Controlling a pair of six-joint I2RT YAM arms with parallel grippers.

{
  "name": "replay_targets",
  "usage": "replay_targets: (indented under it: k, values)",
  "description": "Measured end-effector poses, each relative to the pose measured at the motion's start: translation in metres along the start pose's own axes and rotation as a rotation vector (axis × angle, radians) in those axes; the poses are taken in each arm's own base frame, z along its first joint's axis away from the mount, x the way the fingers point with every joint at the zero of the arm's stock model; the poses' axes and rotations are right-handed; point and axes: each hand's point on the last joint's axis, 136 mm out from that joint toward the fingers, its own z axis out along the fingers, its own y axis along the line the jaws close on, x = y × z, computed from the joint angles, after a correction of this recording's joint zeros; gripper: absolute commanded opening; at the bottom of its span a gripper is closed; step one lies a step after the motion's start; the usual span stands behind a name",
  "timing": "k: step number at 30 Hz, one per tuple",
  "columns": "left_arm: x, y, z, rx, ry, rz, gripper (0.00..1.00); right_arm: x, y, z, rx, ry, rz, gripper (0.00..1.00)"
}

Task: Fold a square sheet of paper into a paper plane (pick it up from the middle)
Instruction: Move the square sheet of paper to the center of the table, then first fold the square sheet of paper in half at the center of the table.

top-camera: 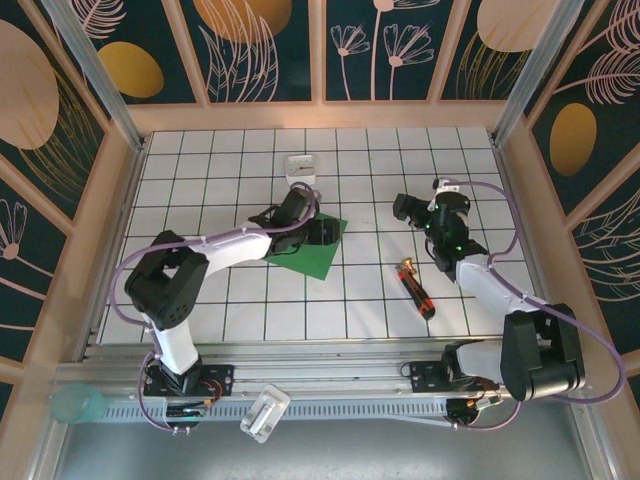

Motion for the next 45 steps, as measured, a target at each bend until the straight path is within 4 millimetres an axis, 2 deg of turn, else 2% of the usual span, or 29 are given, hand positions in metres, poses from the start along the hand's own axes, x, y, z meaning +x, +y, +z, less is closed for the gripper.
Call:
replay_targets:
  k: [5, 7, 13, 19, 28, 42, 45]
  values:
    - [-0.007, 0.046, -0.012, -0.147, 0.061, 0.033, 0.89, 0.013, -0.002, -0.005, -0.011, 0.028, 0.000, 0.95]
    - [-0.005, 0.051, -0.009, -0.172, 0.096, 0.053, 0.92, 0.016, -0.002, -0.005, -0.016, 0.040, 0.000, 0.95]
    - [0.005, 0.053, 0.015, -0.193, 0.224, 0.133, 0.95, 0.019, 0.001, -0.004, -0.034, 0.053, 0.001, 0.95]
    - [0.010, 0.050, 0.029, -0.172, 0.313, 0.174, 0.98, 0.021, 0.001, -0.004, -0.034, 0.057, 0.000, 0.95]
    - [0.024, 0.054, 0.029, -0.192, 0.410, 0.204, 0.99, 0.028, -0.002, -0.004, -0.027, 0.070, 0.000, 0.95]
    - [0.039, 0.048, 0.042, -0.226, 0.491, 0.253, 0.99, 0.030, -0.004, -0.003, -0.021, 0.075, 0.000, 0.95]
    - [0.039, 0.049, 0.044, -0.240, 0.498, 0.259, 0.96, 0.030, -0.004, -0.003, -0.021, 0.075, 0.000, 0.95]
